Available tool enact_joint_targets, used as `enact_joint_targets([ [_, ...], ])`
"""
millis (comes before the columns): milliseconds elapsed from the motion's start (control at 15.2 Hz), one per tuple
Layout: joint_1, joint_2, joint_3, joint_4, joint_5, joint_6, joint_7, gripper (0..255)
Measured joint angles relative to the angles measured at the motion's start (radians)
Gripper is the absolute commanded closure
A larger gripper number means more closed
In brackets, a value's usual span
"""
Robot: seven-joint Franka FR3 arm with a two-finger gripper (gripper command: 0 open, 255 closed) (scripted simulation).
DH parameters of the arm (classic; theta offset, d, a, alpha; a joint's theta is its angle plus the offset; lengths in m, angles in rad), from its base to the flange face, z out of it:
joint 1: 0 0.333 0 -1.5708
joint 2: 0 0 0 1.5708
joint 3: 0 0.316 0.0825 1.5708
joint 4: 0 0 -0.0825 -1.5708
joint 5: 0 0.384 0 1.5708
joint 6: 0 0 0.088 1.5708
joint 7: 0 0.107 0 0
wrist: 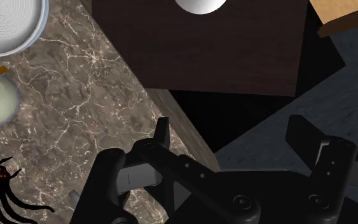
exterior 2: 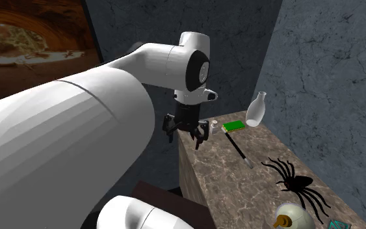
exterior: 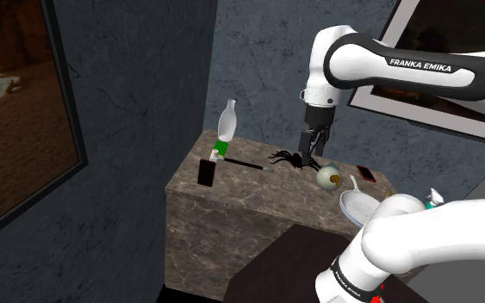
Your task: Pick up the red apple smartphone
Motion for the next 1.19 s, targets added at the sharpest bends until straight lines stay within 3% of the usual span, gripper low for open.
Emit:
enact_joint_targets([
  [198, -0.003, 0.035, 0.014, 0.001, 0.013, 0.042, 0.032, 0],
  [726, -0.016, 0.237, 0.113, 0.0, 0.084, 0.306, 0.248, 0],
  [1188, -0.038, 0.484, 0.181, 0.094, 0.084, 0.516, 0.441, 0],
])
